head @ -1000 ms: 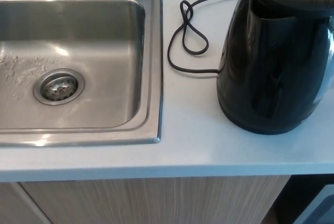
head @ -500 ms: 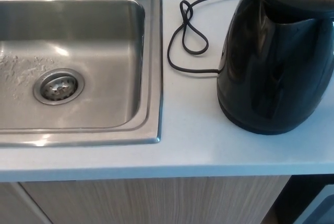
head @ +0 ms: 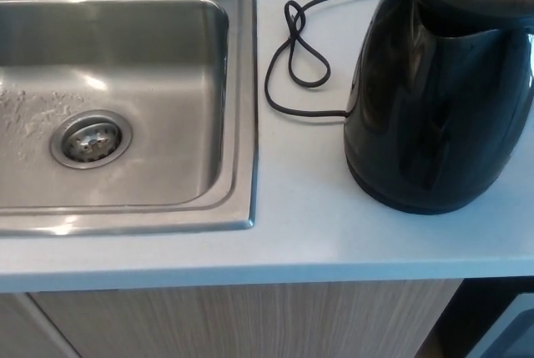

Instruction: Pick up a kettle using the right hand on left side of the counter and then walk right towards the kettl base and turn on the kettle

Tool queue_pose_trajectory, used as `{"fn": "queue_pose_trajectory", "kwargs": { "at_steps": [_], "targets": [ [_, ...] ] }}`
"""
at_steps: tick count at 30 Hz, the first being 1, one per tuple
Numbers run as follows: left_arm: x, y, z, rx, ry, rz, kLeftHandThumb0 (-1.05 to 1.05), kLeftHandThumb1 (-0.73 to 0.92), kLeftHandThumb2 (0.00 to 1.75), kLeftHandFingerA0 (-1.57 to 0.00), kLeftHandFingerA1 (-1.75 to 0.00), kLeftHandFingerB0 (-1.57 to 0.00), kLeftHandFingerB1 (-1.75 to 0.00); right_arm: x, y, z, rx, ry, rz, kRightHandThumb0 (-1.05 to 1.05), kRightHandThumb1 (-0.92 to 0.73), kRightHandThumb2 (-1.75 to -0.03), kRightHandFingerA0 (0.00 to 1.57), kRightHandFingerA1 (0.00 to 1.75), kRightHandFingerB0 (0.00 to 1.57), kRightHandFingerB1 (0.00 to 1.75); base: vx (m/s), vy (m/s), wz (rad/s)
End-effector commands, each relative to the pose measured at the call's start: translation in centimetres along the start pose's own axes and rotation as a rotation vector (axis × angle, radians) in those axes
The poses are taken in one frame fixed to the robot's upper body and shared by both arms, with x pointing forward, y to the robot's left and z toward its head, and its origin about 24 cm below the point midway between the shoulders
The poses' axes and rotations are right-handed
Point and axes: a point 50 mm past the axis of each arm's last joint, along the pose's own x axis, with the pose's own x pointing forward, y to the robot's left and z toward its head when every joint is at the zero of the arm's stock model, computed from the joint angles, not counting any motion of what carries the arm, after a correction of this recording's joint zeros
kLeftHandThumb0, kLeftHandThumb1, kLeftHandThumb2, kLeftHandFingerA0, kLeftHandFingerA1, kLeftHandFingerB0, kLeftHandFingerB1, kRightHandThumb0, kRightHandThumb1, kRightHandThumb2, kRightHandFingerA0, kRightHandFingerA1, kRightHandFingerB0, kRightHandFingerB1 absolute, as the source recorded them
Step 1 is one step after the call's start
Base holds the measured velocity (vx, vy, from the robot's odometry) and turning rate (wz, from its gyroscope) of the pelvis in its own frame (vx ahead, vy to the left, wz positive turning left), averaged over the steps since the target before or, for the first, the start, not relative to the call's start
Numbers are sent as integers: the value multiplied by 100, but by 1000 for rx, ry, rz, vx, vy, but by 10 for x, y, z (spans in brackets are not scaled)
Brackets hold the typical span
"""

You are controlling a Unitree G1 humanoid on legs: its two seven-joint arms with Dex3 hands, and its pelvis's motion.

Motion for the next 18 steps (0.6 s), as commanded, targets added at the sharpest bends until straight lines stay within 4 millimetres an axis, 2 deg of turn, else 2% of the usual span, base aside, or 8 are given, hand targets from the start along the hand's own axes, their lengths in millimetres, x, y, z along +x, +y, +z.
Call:
{"fn": "queue_pose_trajectory", "kwargs": {
  "at_steps": [1, 2, 6, 7, 15, 16, 17, 18],
  "targets": [
    [-1, 3, 10, 21, -105, 2, 3, 47, 109, -104, -92, -98, -80, -11, -8, 5, 41, -117, -97, -76, -89, -66, 70, 72, 59, 49, 0, 0, 0],
    [-3, 5, 7, 15, -88, 14, 1, 48, 110, -102, -99, -91, -90, -18, -10, 3, 82, -139, -135, -77, -90, -66, 68, 71, 57, 50, 0, 0, 0],
    [-4, 7, 6, 28, -80, 28, 0, 49, 110, -102, -99, -91, -90, -27, -11, 2, 113, -166, -153, -76, -89, -66, 69, 75, 57, 52, 0, 0, 0],
    [-4, 8, 7, 37, -80, 30, -3, 50, 112, -103, -89, -95, -79, -32, -6, 1, 134, -187, -158, -63, -89, -66, 69, 82, 61, 58, 0, 0, 0],
    [-4, 9, 6, 64, -70, 37, -2, 51, 110, -104, -86, -95, -76, -45, 4, 1, 171, -219, -155, -64, -89, -67, 70, 80, 61, 57, 0, 0, 0],
    [-6, 9, 4, 56, -62, 45, -1, 48, 109, -100, -98, -90, -89, -43, 8, 10, 119, -204, -147, -86, -73, -112, 49, 69, 37, 53, 0, 0, 0],
    [-6, 9, 3, 53, -59, 49, -1, 48, 109, -100, -98, -90, -89, -42, 9, 13, 97, -198, -145, -86, -73, -112, 49, 69, 37, 53, 0, 0, 0],
    [-6, 8, 3, 45, -62, 47, -1, 51, 103, -104, -94, -96, -78, -42, 3, 18, -1, -164, -128, -95, -92, -78, 26, 59, 20, 40, 0, 0, 0]
  ]
}}
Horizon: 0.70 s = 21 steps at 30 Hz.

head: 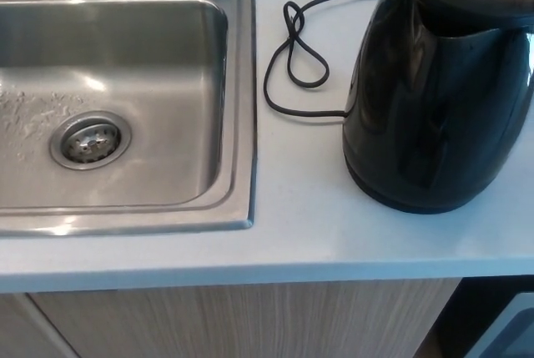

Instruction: Pick up a kettle using the right hand on left side of the counter and then walk right towards the kettl base and turn on the kettle

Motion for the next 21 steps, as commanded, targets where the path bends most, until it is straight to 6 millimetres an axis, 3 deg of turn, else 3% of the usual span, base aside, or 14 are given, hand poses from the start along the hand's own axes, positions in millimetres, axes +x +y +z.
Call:
{"fn": "queue_pose_trajectory", "kwargs": {
  "at_steps": [1, 4, 5, 8, 9, 10, 13, 14, 19, 20, 21],
  "targets": [
    [-1, 5, 8, 17, -83, 29, -1, 51, 103, -104, -94, -96, -78, 3, -3, 14, -159, 55, 36, -95, -92, -78, 26, 59, 20, 40, 0, 0, 0],
    [-1, 5, 8, 17, -83, 29, -1, 51, 103, -104, -94, -96, -78, 3, -2, 15, -162, 63, 35, -95, -92, -78, 26, 59, 20, 40, 0, 0, 0],
    [-2, 7, 7, 16, -73, 39, -8, 50, 109, -108, -94, -98, -83, 18, -32, 40, -309, 107, 58, -97, -85, -132, 0, 23, 11, 12, 0, 0, 0],
    [-4, 11, 7, 17, -77, 47, -5, 48, 112, -108, -94, -96, -82, 24, -40, 48, -339, 128, 55, -97, -86, -132, 0, 23, 11, 14, 0, 0, 0],
    [-5, 11, 5, 1, -73, 47, 1, 46, 109, -105, -94, -96, -79, 32, -57, 60, -333, 136, 9, -103, -91, -91, 0, 40, 4, 34, 0, 0, 0],
    [-4, 10, 5, -4, -69, 48, -3, 49, 108, -106, -95, -95, -80, 36, -67, 68, -338, 130, -51, -90, -82, -125, 2, 41, 11, 43, 0, 0, 0],
    [-4, 9, 5, -23, -73, 36, -5, 52, 107, -106, -96, -93, -83, 39, -73, 73, -357, 122, -112, -94, -85, -122, 4, 53, 17, 50, 0, 0, 0],
    [-4, 8, 5, -20, -72, 36, -4, 51, 106, -107, -93, -95, -80, 40, -75, 76, -372, 123, -140, -94, -92, -81, 5, 60, 21, 41, 0, 0, 0],
    [-4, 7, 5, -2, -78, 40, -7, 50, 109, -106, -93, -94, -80, 44, -81, 84, -435, 137, -224, -91, -92, -77, 9, 65, 24, 42, 0, 0, 0],
    [-4, 7, 5, -7, -75, 41, -3, 47, 109, -106, -91, -95, -78, 45, -82, 86, -446, 143, -234, -87, -75, -113, 11, 62, 20, 50, 0, 0, 0],
    [-3, 7, 5, -17, -73, 40, -3, 47, 109, -106, -91, -95, -78, 46, -82, 88, -460, 153, -248, -87, -75, -113, 11, 62, 20, 50, 0, 0, 0]
  ]
}}
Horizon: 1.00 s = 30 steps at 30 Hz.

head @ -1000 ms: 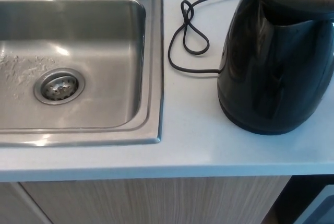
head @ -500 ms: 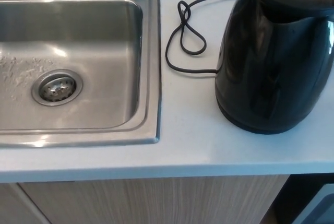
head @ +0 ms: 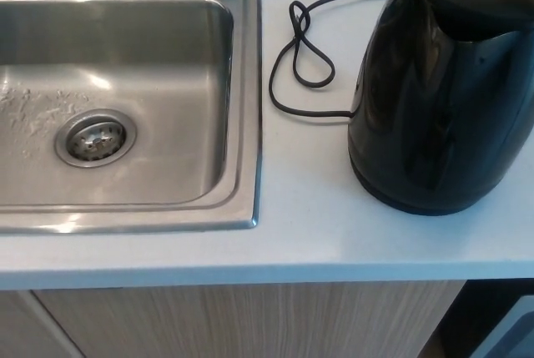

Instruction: Pick up a kettle using the right hand on left side of the counter and then walk right towards the kettl base and turn on the kettle

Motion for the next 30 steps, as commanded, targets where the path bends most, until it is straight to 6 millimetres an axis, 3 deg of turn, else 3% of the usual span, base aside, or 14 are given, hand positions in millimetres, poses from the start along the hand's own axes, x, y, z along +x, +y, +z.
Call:
{"fn": "queue_pose_trajectory", "kwargs": {
  "at_steps": [1, 13, 14, 16, 17, 20, 21, 22, 23, 24, 28, 29, 30],
  "targets": [
    [-2, 4, 8, 4, -84, 23, -5, 46, 111, -106, -97, -96, -82, 4, -9, -1, -123, 123, -99, -91, -92, -74, 8, 68, 23, 42, 0, 0, 0],
    [-7, 12, 6, -9, -91, 32, -8, 49, 108, -106, -97, -93, -83, 8, 5, 5, -126, 125, -78, -88, -91, -73, 15, 68, 26, 43, 0, 0, 0],
    [-9, 16, 4, -13, -75, 46, -7, 50, 110, -108, -97, -97, -83, 12, 13, 6, -97, 82, -23, -80, -91, -70, 15, 53, 26, 35, 0, 0, 0],
    [-11, 22, 1, -18, -51, 67, -7, 50, 110, -108, -97, -97, -83, 16, 24, 8, -52, 14, 53, -80, -91, -70, 15, 53, 26, 35, 0, 0, 0],
    [-12, 22, 0, 3, -47, 65, -7, 53, 100, -105, -92, -98, -77, 22, 33, 4, -15, 11, 171, -81, -92, -69, 23, 45, 32, 31, 0, 0, 0],
    [-13, 23, 0, 5, -47, 65, -7, 53, 100, -105, -92, -98, -77, 24, 34, 3, -8, 5, 188, -81, -92, -69, 23, 45, 32, 31, 0, 0, 0],
    [-14, 23, 0, 8, -53, 68, -8, 50, 109, -106, -95, -94, -81, 31, 53, -4, 24, 40, 275, -81, -73, -113, 37, 54, 34, 48, 0, 0, 0],
    [-15, 24, 0, 12, -56, 71, -4, 46, 110, -107, -94, -93, -79, 33, 64, -7, 38, 59, 326, -80, -87, -66, 42, 42, 44, 34, 0, 0, 0],
    [-15, 25, 0, 16, -58, 73, -4, 46, 110, -107, -94, -93, -79, 34, 67, -8, 40, 67, 344, -80, -87, -66, 42, 42, 44, 34, 0, 0, 0],
    [-16, 27, 0, 11, -50, 74, -6, 51, 98, -107, -92, -96, -75, 34, 76, -10, -5, 74, 387, -79, -89, -68, 45, 44, 44, 35, 0, 0, 0],
    [-17, 30, 0, 34, -42, 82, -9, 56, 92, -103, -92, -95, -74, 33, 90, -15, -70, 86, 452, -79, -90, -68, 50, 42, 46, 34, 0, 0, 0],
    [-16, 32, -1, 16, -28, 79, -5, 55, 99, -104, -91, -96, -75, 30, 102, -20, -54, 97, 484, -86, -72, -84, 50, 52, 47, 43, 0, 0, 0],
    [-16, 32, -1, 14, -27, 79, -5, 55, 99, -104, -91, -96, -75, 30, 104, -21, -52, 98, 488, -86, -72, -84, 50, 52, 47, 43, 0, 0, 0]
  ]
}}
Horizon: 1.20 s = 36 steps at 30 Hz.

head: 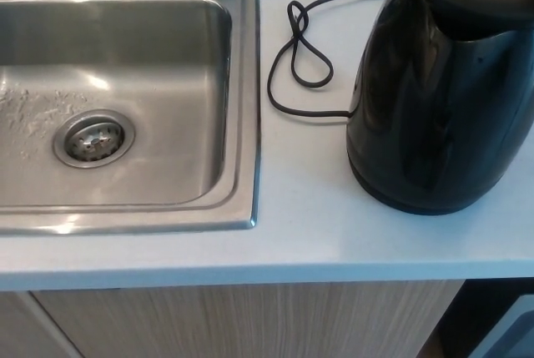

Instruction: Pick up a kettle using the right hand on left side of the counter and then walk right towards the kettl base and turn on the kettle

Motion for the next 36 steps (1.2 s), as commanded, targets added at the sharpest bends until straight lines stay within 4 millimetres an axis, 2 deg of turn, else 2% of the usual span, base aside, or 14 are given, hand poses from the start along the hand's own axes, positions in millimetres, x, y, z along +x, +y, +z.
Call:
{"fn": "queue_pose_trajectory", "kwargs": {
  "at_steps": [1, 2, 4, 5, 6, 7, 9, 10, 12, 13, 22, 23, 24, 36],
  "targets": [
    [-2, 12, 7, 23, -56, 22, -5, 55, 99, -104, -91, -96, -75, 7, 23, 1, -57, -48, 117, -86, -72, -84, 50, 52, 47, 43, 0, 0, 0],
    [-3, 13, 8, 19, -64, 12, -2, 50, 110, -100, -97, -89, -87, 8, 25, 0, -71, -49, 126, -81, -88, -67, 54, 48, 52, 37, 0, 0, 0],
    [-3, 13, 8, 17, -68, 8, -2, 50, 110, -100, -97, -89, -87, 8, 26, -1, -78, -50, 131, -81, -88, -67, 54, 48, 52, 37, 0, 0, 0],
    [-4, 14, 8, 9, -67, 13, -11, 58, 92, -107, -92, -96, -76, 7, 30, -2, -125, -55, 147, -78, -70, -110, 50, 61, 43, 52, 0, 0, 0],
    [-4, 15, 7, 6, -67, 15, -11, 58, 92, -107, -92, -96, -76, 7, 31, -3, -145, -57, 154, -78, -70, -110, 50, 61, 43, 52, 0, 0, 0],
    [-3, 16, 8, 4, -68, 20, -12, 60, 89, -105, -90, -94, -75, 6, 32, -4, -166, -71, 153, -83, -91, -68, 57, 53, 48, 37, 0, 0, 0],
    [-2, 16, 9, 6, -61, 23, -10, 60, 90, -105, -90, -94, -74, 5, 33, -5, -161, -76, 152, -83, -91, -68, 56, 53, 49, 37, 0, 0, 0],
    [-2, 16, 9, 11, -66, 24, -12, 61, 87, -107, -90, -94, -74, 5, 33, -5, -162, -84, 148, -88, -71, -91, 52, 59, 44, 46, 0, 0, 0],
    [-2, 16, 9, 12, -67, 24, -12, 61, 87, -107, -90, -94, -74, 5, 34, -5, -163, -87, 147, -88, -71, -91, 52, 59, 44, 46, 0, 0, 0],
    [-5, 16, 9, 29, -78, 24, -8, 56, 96, -105, -92, -95, -76, 4, 34, -4, -153, -122, 127, -81, -89, -67, 59, 58, 50, 39, 0, 0, 0],
    [-7, 12, 5, 32, -73, 23, -9, 60, 92, -102, -93, -93, -75, -6, 20, 1, -128, -263, 9, -81, -90, -67, 63, 59, 53, 43, 0, 0, 0],
    [-8, 13, 5, 43, -71, 29, -10, 61, 94, -101, -93, -93, -77, -7, 19, 1, -127, -275, -6, -86, -70, -93, 65, 68, 50, 52, 0, 0, 0],
    [-10, 14, 5, 40, -81, 25, -12, 58, 89, -99, -97, -94, -79, -9, 18, 1, -125, -288, -17, -81, -89, -67, 67, 67, 55, 48, 0, 0, 0],
    [-12, 19, 3, -4, -68, 21, -11, 58, 93, -102, -93, -94, -76, -32, 9, -13, -88, -345, -73, -82, -91, -66, 69, 59, 59, 44, 0, 0, 0]
  ]
}}
